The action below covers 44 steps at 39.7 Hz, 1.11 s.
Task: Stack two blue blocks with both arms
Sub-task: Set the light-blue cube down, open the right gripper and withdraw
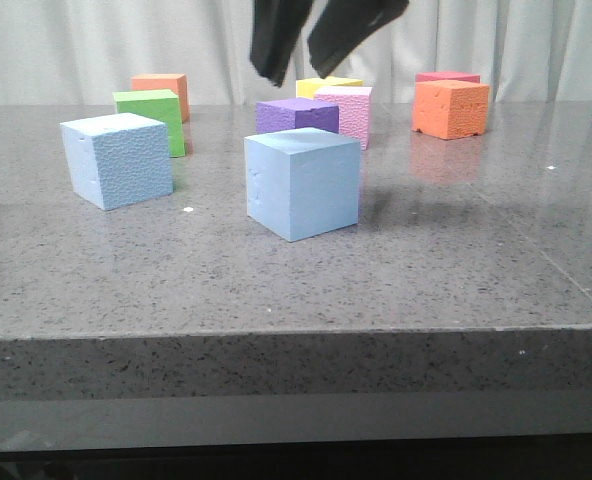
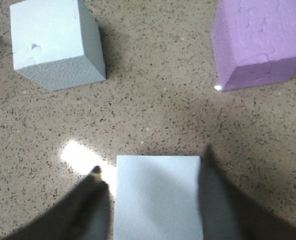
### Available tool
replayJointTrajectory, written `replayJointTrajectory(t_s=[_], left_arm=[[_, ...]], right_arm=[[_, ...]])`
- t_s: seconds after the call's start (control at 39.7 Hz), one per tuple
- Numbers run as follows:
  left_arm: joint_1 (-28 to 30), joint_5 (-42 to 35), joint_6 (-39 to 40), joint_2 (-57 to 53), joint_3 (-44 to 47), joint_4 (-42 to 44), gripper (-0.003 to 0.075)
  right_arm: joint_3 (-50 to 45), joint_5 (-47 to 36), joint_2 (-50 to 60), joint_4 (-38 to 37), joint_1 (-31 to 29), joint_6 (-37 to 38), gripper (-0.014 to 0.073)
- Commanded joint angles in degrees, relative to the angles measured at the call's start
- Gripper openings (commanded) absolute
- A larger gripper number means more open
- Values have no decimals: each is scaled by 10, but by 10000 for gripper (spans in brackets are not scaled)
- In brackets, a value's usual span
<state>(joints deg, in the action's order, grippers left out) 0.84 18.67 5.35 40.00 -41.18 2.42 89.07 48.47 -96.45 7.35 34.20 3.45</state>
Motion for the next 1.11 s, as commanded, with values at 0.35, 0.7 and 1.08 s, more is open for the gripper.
replayJointTrajectory(t_s=[0.35,0.7,1.08], left_arm=[[1,-48,2,1,-21,-2,673],[1,-48,2,1,-21,-2,673],[1,-50,2,1,-21,-2,673]], right_arm=[[13,17,112,-17,-100,4,-38],[-197,-32,294,-37,-245,4,-38],[-473,-225,518,-54,-254,4,-38]])
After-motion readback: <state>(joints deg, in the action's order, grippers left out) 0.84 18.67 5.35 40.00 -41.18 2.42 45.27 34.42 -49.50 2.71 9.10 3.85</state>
